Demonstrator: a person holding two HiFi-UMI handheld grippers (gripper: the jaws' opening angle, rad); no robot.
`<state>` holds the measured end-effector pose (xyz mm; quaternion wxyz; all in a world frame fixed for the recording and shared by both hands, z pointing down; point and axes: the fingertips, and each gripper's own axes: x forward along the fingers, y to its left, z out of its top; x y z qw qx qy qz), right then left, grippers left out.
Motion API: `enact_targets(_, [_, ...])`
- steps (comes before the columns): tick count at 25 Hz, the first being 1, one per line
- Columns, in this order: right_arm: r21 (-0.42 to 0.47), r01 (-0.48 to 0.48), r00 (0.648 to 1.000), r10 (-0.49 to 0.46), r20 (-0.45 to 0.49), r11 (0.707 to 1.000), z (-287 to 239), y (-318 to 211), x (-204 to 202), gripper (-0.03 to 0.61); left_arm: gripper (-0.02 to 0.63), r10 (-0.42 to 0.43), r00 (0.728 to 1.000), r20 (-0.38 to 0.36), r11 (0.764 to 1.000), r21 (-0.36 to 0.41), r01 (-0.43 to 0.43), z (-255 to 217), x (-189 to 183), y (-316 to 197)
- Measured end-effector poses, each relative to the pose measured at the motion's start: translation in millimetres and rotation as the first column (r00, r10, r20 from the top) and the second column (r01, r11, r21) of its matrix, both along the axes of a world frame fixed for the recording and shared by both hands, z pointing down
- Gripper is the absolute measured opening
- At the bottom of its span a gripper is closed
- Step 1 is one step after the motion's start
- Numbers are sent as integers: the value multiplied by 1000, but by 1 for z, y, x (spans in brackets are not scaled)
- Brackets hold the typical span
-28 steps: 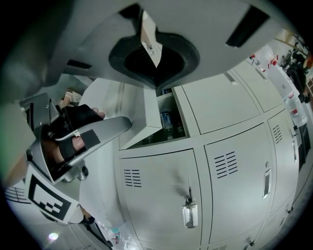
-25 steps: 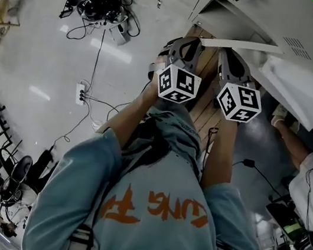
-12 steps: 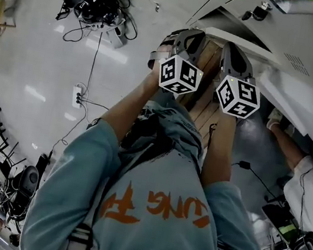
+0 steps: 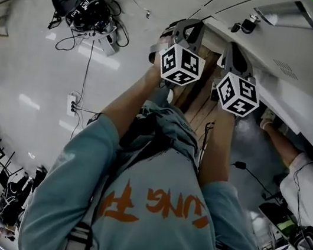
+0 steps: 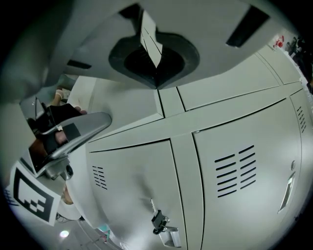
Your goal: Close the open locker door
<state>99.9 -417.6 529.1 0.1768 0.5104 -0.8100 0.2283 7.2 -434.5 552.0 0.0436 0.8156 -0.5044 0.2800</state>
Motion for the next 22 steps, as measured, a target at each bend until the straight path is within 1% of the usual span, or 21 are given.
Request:
enact_targets(5, [1, -28, 999, 28, -21, 1000, -3, -7, 6, 37, 21, -7, 1000, -10, 1000, -7, 7, -3, 1, -9])
enact_targets(9, [-7, -52, 998, 52, -35, 999, -4, -11, 12, 37, 21, -42, 998, -49, 998, -38, 40, -6, 1, -15])
enact_targets(12, [-13, -68, 997, 67, -45, 998, -3, -15, 16, 35, 21, -45, 998, -52, 998, -44, 43, -8, 2, -19])
enact_targets(16, [-28, -71, 996, 70, -50, 997, 1, -15, 14, 35, 21, -62, 996, -67, 996, -72, 58, -7, 2, -19])
enact_targets(19, [-28, -73, 997, 72, -36, 997, -1, -14, 10, 37, 21, -92, 992, -84, 994, -72, 86, -11, -1, -19])
enact_targets(22, [-15, -71, 997, 71, -17, 997, -8, -10, 8, 37, 21, -161, 976, -148, 985, -86, 149, -23, -9, -17])
